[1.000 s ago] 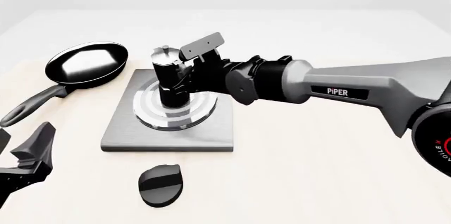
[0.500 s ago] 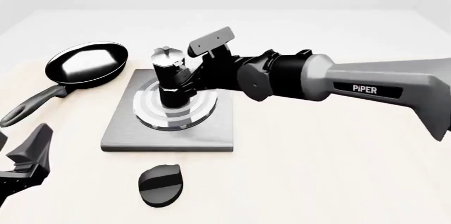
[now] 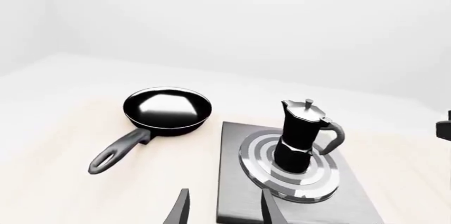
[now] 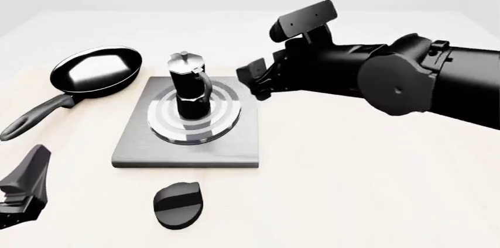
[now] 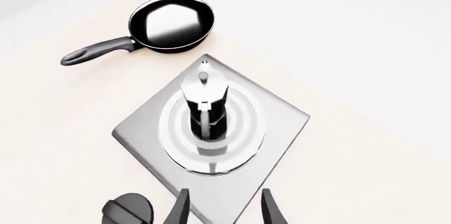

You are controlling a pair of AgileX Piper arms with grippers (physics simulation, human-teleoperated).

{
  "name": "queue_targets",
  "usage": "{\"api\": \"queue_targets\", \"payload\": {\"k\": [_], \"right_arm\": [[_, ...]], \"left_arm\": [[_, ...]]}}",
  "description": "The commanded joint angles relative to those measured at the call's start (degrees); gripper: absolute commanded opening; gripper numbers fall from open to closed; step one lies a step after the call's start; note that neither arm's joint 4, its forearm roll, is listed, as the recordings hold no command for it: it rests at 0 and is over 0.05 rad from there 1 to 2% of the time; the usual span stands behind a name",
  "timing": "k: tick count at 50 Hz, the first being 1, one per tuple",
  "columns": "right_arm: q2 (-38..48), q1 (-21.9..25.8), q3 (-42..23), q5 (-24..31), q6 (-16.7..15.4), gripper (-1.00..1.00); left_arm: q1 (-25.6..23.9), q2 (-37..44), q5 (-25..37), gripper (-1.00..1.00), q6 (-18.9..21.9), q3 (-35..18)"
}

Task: Turn on the stove and put the moka pot on it.

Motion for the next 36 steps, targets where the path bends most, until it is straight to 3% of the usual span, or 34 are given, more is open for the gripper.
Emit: {"api": "queue_targets", "payload": {"k": [1,9,10,18,23,25,28,30,32,33,36], "right_arm": [[-13.8,-1.0,6.4,4.2,1.1,1.0],[-22.4,-2.3,8.9,6.4,-0.4,1.0],[-24.0,-2.1,9.5,6.4,-1.8,1.0],[-32.2,-4.4,11.1,8.0,-0.5,1.0],[-37.7,-6.3,13.0,8.4,-1.8,1.0],[-39.7,-6.9,14.4,8.5,0.4,1.0],[-44.6,-5.4,16.6,8.0,0.5,1.0],[-48.8,-5.3,17.9,7.7,2.9,1.0],[-54.4,-2.9,19.0,8.0,4.0,1.0],[-56.5,-3.3,19.8,7.9,6.2,1.0],[-59.6,-4.8,22.0,7.5,7.2,1.0]], "left_arm": [[-0.2,-3.4,2.6,1.0,0.6,0.0],[-0.3,-4.4,3.5,1.0,0.9,0.0],[-0.4,-4.5,3.5,1.0,0.9,0.0],[-0.2,-4.3,3.4,1.0,0.7,0.0],[-0.2,-4.2,3.3,1.0,0.7,0.0],[-0.2,-4.0,3.1,1.0,0.7,0.0],[-0.3,-3.7,2.9,1.0,0.6,0.0],[-0.2,-3.9,3.1,1.0,0.5,0.0],[-0.1,-3.6,2.8,1.0,0.4,0.0],[-0.1,-3.7,2.9,1.0,0.3,0.0],[0.0,-4.3,3.3,1.0,0.3,0.0]]}}
